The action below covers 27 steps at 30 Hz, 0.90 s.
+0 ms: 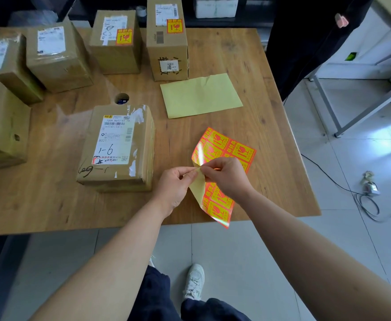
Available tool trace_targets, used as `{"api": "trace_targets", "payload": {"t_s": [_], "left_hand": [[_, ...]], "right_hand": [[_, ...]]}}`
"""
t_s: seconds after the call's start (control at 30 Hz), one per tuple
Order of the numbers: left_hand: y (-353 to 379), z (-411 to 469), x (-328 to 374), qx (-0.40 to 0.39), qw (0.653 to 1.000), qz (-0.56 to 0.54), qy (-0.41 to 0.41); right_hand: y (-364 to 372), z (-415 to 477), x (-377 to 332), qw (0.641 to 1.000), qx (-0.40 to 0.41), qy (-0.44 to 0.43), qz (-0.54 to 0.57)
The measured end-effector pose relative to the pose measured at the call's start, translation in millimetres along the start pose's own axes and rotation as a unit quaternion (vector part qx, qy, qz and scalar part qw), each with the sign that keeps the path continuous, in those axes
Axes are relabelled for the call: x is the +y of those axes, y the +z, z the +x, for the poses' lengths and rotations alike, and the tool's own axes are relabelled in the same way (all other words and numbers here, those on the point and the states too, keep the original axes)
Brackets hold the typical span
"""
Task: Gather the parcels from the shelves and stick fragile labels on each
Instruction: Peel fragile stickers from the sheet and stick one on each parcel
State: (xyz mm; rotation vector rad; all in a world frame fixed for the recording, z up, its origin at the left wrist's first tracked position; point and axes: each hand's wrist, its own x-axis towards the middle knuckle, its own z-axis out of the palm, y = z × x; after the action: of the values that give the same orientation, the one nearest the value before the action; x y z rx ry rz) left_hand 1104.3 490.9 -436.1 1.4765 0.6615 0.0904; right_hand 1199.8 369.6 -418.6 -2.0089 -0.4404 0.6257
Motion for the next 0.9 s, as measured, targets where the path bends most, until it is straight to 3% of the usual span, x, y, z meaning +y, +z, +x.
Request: {"api": "trace_targets", "payload": {"t_s": [0.23, 0.37, 0.6, 0.73, 0.8, 0.9], "left_hand": [[-6, 4, -1, 0.105, 0.991, 0.086, 0.002], [-12, 6, -3, 0.170, 0.962, 0.212, 0.019], [-12, 9, -18, 0.141, 0.917, 0.374, 0.004], [-7, 7, -17, 0.098, 0.881, 0.463, 0.015], [-3, 3, -12, 0.106, 0.853, 0.506, 0.076], [9, -5, 1, 0.081, 0.875, 0.443, 0.179]], "right_hand": [[-4, 6, 7, 0.995, 0.041, 0.079, 0.041], [-8, 6, 13, 0.991, 0.040, 0.126, 0.030], [-19, 7, 17, 0.970, 0.053, 0.204, 0.122], [-25, 6, 11, 0.967, 0.069, 0.202, 0.142], [-25, 3, 7, 0.971, 0.074, 0.187, 0.129], [-20, -2, -3, 0.976, 0.076, 0.164, 0.118]]}}
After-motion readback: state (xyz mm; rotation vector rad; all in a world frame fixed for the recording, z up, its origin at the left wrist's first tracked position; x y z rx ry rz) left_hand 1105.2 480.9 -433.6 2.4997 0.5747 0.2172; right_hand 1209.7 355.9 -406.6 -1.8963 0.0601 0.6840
